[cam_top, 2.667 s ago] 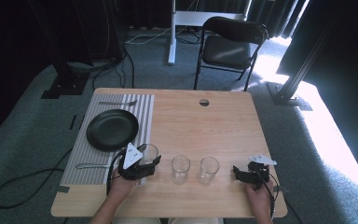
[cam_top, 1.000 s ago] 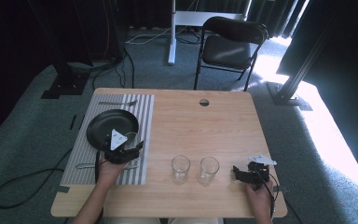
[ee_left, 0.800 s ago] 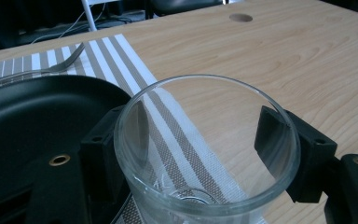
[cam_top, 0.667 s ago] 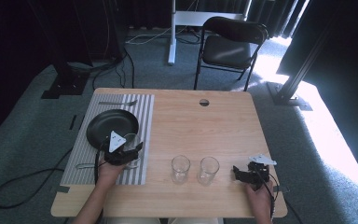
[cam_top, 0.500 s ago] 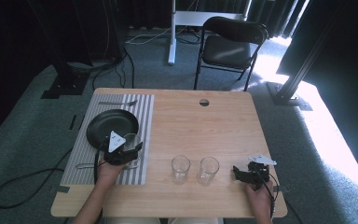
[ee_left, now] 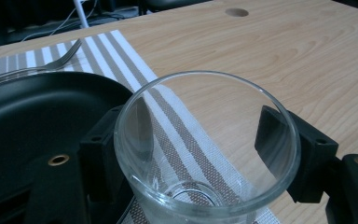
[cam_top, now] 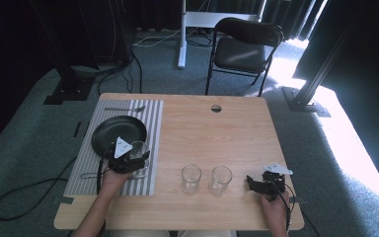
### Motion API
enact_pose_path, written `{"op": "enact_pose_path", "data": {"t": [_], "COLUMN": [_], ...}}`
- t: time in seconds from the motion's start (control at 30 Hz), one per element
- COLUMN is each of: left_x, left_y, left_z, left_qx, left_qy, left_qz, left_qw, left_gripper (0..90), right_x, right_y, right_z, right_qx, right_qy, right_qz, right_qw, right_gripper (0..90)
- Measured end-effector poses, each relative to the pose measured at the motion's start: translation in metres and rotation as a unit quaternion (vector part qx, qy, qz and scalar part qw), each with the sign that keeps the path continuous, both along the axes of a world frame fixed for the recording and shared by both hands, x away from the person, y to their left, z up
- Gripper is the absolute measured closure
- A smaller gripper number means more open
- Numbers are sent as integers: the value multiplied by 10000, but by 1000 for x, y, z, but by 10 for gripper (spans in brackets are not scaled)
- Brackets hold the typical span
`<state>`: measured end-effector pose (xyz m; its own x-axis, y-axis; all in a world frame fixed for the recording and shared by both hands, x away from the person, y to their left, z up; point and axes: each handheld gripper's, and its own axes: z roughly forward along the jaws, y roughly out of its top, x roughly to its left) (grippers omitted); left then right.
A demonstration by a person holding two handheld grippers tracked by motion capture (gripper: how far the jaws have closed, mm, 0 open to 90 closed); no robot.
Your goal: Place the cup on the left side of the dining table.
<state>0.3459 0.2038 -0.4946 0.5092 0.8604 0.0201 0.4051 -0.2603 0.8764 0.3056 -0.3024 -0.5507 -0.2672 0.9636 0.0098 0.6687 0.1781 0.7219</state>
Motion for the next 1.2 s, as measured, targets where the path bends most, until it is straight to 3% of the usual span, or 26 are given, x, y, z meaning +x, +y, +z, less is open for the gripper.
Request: {"op": "enact_pose_path", "data": {"t": [0.1,0.17,0.43,0.63,0.7,0.8,1.0,1.1,1.2], "left_x": [-1,-2,-8,-9,-10,-10,-13,-14,-16], "left_y": [2,1,-3,-4,-4,-5,-4,-2,-1], "left_z": [2,2,1,-1,-2,-3,-3,-6,-8], "left_qx": [-206,-139,46,98,66,128,244,65,93], "left_qy": [-7,0,-193,200,238,348,312,294,328], "left_qz": [66,163,156,197,179,83,111,48,29], "left_qw": [9998,9998,9997,9996,9995,9993,9992,9995,9994], "left_gripper": [249,202,182,181,181,105,74,2,2], "right_x": [0,0,0,0,0,0,0,0,0], "right_y": [0,0,0,0,0,0,0,0,0], "right_z": [0,0,0,0,0,0,0,0,0], "right_qx": [0,0,2,2,1,0,1,2,1], "right_qy": [0,0,-1,0,-2,0,0,0,-1], "right_qz": [-1,-1,0,0,1,0,0,0,1], "right_qw": [10000,10000,10000,10000,10000,10000,10000,10000,10000], "right_gripper": [120,120,120,120,120,120,120,120,120]}}
